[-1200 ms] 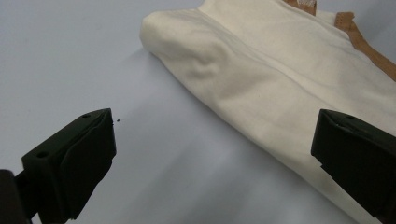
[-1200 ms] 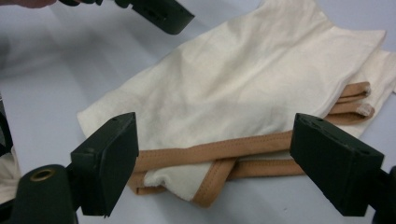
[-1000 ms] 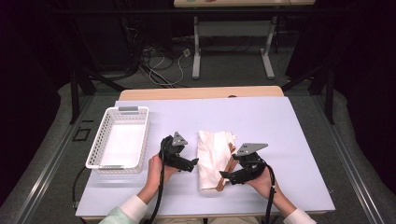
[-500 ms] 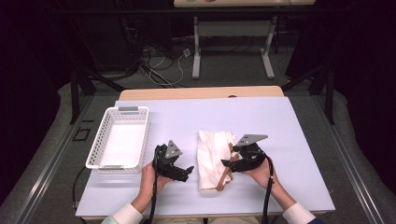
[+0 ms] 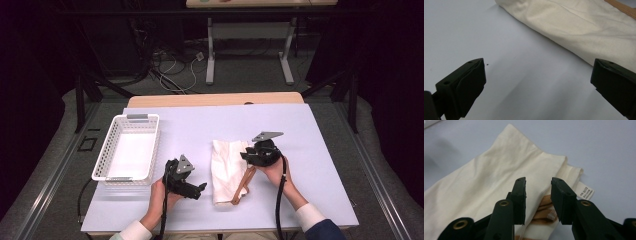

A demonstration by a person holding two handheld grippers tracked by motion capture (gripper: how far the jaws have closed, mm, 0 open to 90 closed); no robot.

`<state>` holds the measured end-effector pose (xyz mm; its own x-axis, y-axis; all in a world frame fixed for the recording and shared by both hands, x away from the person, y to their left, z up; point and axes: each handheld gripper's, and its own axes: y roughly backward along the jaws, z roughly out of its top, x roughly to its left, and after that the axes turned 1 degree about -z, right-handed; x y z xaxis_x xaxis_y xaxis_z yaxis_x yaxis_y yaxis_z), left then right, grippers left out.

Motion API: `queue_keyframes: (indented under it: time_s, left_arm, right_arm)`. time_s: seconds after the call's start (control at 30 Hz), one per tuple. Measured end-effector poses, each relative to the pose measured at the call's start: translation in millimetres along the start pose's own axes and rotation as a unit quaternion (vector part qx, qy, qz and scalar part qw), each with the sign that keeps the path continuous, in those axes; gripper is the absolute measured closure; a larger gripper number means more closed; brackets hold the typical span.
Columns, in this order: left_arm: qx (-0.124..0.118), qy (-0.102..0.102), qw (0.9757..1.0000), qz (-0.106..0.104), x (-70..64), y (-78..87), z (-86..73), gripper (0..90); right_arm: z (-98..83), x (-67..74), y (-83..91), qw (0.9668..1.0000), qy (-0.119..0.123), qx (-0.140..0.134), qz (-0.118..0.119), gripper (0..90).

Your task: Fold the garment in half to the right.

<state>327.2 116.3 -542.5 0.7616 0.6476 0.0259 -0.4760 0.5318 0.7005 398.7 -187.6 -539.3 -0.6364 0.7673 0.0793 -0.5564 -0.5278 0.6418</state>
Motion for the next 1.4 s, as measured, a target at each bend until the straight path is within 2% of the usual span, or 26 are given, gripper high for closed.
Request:
queue_keyframes:
  time_s: [0.07,0.2,0.3,0.33,0.37,0.43,0.5,0.6,0.63,0.7,0.77,0.8,0.9,1.23,1.4]
  left_arm:
    - [0.002,0.004,1.0000,-0.001,0.2,-0.9,-0.4,0.2]
    - [0.002,0.005,0.9999,-0.009,0.7,-2.2,-1.3,0.2]
    - [0.008,0.008,0.9999,-0.012,0.3,-4.1,-1.7,0.2]
    - [0.011,0.001,0.9999,-0.012,0.8,-4.3,-1.7,0.2]
    - [0.010,0.007,0.9998,-0.017,-0.3,-4.5,-2.0,0.2]
    - [0.007,0.006,0.9998,-0.018,-0.9,-4.1,-1.7,0.2]
    - [0.006,0.001,0.9999,-0.013,0.0,-3.5,-1.1,0.2]
    - [0.009,0.004,0.9998,-0.020,0.8,-4.3,-1.5,0.2]
    - [0.011,0.006,0.9997,-0.023,0.8,-4.9,-1.7,0.2]
    - [0.011,0.004,0.9997,-0.023,1.5,-5.2,-1.7,0.2]
    - [0.008,0.007,0.9995,-0.031,1.9,-4.4,-1.8,0.2]
    - [0.006,0.007,0.9994,-0.034,2.2,-4.3,-1.9,0.2]
    - [0.007,0.007,0.9993,-0.036,2.0,-4.7,-1.8,0.2]
    - [0.015,0.010,0.9992,-0.034,2.4,-7.1,-2.2,0.2]
    - [0.022,0.011,0.9990,-0.039,1.8,-8.2,-2.0,0.1]
  right_arm:
    - [1.2,-4.7,-11.7,0.9999,-0.011,0.009,-0.007,66.2]
    - [-1.1,-7.9,-19.3,0.9993,-0.022,0.029,-0.008,65.3]
    - [-1.2,-7.5,-20.7,0.9990,-0.015,0.038,-0.017,65.4]
    - [-1.2,-7.5,-20.7,0.9990,-0.015,0.038,-0.017,65.4]
    - [-1.5,-7.3,-21.6,0.9989,-0.012,0.042,-0.018,65.4]
    - [-2.2,-6.9,-21.8,0.9987,-0.014,0.046,-0.017,71.0]
    - [-3.3,-7.6,-21.6,0.9989,-0.020,0.042,-0.009,81.9]
    - [-3.3,-8.3,-20.4,0.9992,-0.016,0.037,-0.007,84.0]
    - [-3.5,-7.3,-19.4,0.9992,-0.022,0.033,-0.011,84.5]
    - [-1.2,-6.1,-15.0,0.9995,-0.009,0.026,-0.014,84.6]
    - [-0.7,-5.5,-13.7,0.9996,-0.011,0.021,-0.013,84.6]
    - [0.5,-5.4,-10.6,0.9997,-0.003,0.016,-0.019,84.6]
    - [1.9,-4.2,-4.0,0.9997,0.000,0.004,-0.024,84.8]
    - [-1.4,-10.5,0.2,0.9991,0.001,0.010,-0.040,84.6]
    - [-5.6,-14.0,-2.4,0.9987,-0.008,0.032,-0.040,83.5]
